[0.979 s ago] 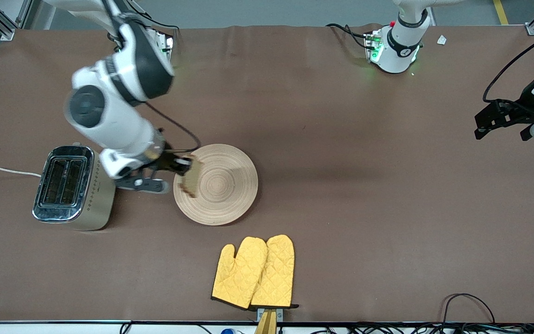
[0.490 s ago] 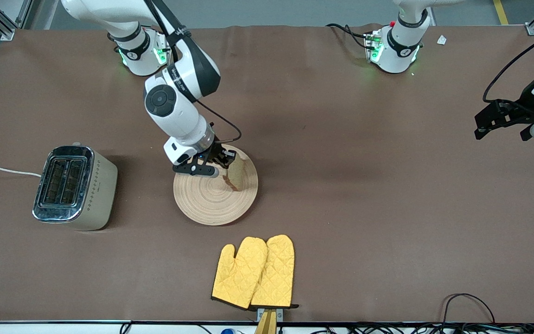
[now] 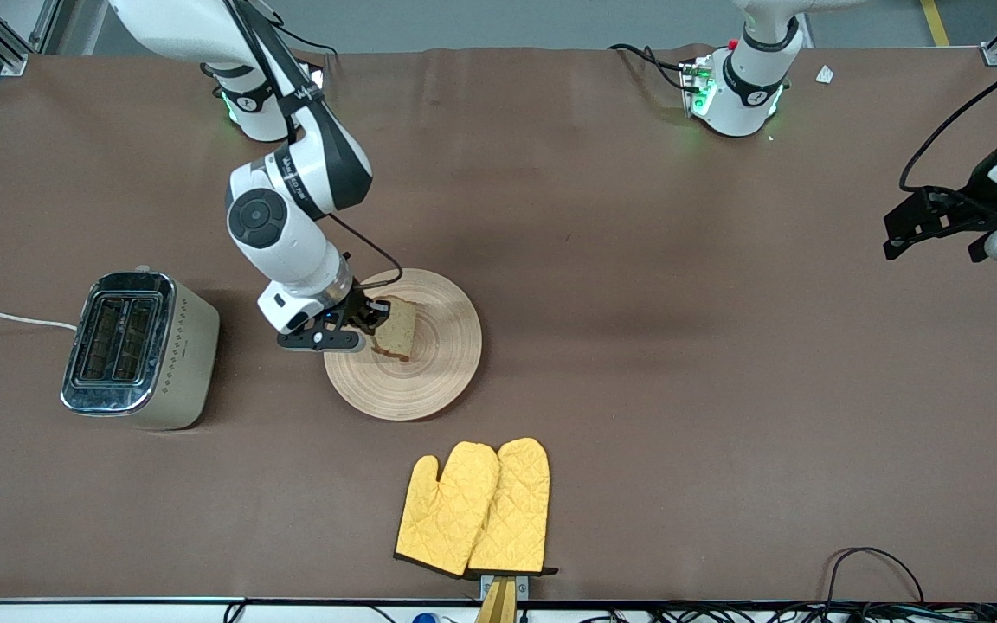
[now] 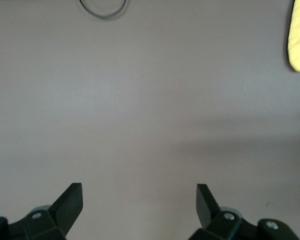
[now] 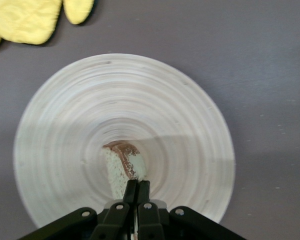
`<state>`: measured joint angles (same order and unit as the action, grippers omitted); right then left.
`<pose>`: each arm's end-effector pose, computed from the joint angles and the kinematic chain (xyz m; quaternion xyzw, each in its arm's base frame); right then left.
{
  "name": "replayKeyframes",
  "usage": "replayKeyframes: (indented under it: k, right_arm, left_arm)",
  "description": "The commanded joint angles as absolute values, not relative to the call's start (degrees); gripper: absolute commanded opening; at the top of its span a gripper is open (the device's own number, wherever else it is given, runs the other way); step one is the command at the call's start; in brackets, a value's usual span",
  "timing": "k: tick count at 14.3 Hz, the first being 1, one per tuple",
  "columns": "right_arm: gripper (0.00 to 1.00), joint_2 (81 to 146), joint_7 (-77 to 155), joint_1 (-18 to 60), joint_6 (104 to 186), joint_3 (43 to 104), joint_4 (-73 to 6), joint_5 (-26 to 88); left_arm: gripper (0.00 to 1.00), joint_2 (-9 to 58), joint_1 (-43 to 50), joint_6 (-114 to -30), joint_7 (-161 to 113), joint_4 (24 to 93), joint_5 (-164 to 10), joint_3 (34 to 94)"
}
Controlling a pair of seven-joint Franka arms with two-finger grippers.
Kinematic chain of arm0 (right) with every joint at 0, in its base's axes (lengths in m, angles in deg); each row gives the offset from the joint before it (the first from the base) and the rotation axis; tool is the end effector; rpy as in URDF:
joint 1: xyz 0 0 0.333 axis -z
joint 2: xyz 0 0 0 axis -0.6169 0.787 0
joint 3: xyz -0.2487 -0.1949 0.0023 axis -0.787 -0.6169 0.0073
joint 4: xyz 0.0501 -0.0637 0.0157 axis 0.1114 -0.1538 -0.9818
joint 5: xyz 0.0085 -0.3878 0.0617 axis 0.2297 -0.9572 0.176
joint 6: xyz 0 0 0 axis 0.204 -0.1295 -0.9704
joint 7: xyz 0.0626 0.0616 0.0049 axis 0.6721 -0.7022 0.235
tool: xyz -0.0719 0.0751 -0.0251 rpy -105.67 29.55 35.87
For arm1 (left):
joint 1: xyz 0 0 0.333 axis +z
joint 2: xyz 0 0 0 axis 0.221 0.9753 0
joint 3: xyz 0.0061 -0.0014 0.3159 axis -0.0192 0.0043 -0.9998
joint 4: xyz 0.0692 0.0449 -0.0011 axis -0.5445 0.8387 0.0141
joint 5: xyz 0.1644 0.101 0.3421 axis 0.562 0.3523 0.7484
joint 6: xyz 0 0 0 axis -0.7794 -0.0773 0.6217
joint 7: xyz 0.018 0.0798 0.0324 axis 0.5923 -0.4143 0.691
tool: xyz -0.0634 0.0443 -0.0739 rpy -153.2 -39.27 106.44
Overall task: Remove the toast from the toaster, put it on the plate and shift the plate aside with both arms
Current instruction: 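Release the bread on the plate while the left gripper reaches the plate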
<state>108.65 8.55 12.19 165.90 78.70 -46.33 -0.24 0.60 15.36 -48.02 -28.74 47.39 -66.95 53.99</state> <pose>0.5604 0.2691 0.3153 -0.9981 0.0291 -0.0254 0.0479 0.5675 -0.0521 0.6284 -0.9989 0.0344 -0.0304 0.0085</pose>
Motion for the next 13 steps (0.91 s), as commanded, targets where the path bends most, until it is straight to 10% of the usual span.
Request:
replayKeyframes:
  k: [1, 13]
  right_arm:
    - [0.0, 107.86, 7.28, 12.08, 166.37, 79.5, -47.82, -1.13]
    - [0.0, 109.53, 7.62, 15.68, 164.52, 78.62, -48.87, -12.64]
  left_arm:
    - [1.0, 1.76, 15.5, -46.42, -29.84, 49.41, -71.87, 54.21]
    - [1.0, 28.82, 0.31, -69.35, -14.28, 48.89, -99.74, 56.14]
